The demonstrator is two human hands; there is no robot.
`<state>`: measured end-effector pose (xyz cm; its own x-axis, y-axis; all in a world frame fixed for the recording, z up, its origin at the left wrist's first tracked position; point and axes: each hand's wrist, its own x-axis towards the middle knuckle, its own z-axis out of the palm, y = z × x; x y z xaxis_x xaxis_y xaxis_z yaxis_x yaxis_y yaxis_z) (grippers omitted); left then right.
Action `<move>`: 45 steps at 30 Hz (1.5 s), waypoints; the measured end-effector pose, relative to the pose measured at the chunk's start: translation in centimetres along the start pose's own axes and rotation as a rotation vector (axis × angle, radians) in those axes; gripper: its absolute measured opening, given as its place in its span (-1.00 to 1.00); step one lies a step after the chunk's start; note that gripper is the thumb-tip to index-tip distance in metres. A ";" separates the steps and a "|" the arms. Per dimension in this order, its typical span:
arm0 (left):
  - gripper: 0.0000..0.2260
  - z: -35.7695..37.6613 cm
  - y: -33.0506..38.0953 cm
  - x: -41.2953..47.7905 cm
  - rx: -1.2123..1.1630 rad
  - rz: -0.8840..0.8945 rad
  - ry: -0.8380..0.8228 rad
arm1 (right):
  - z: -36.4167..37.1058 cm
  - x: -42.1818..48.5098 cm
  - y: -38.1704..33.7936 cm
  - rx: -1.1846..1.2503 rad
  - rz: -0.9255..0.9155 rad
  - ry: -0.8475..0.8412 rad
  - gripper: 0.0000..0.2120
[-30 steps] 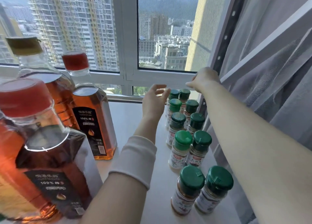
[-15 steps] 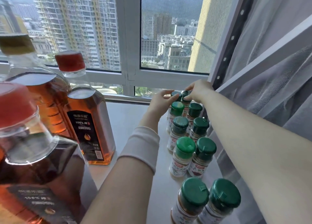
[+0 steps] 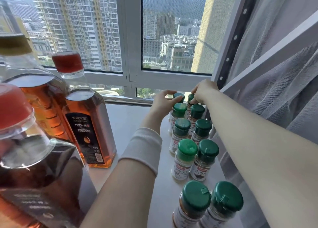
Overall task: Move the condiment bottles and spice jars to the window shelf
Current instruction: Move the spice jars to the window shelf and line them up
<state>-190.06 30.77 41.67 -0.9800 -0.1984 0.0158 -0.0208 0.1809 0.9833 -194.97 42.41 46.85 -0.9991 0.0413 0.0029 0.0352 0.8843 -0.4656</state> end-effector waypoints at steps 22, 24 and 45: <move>-0.72 -3.0 7.4 -13.5 0.113 0.325 0.307 | -6.5 -14.8 -2.5 0.259 -0.409 0.370 -0.55; -0.73 -3.4 7.0 -17.5 0.141 0.373 0.323 | -7.2 -17.5 -2.5 0.292 -0.477 0.435 -0.54; -0.74 -10.9 -6.9 -32.2 -0.086 0.356 0.633 | 12.4 -32.7 -1.4 1.114 -0.411 -0.118 -0.60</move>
<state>-156.24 25.45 36.33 -0.6215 -0.6654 0.4134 0.3188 0.2673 0.9094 -162.65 34.03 36.48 -0.9290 -0.2451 0.2773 -0.2681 -0.0710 -0.9608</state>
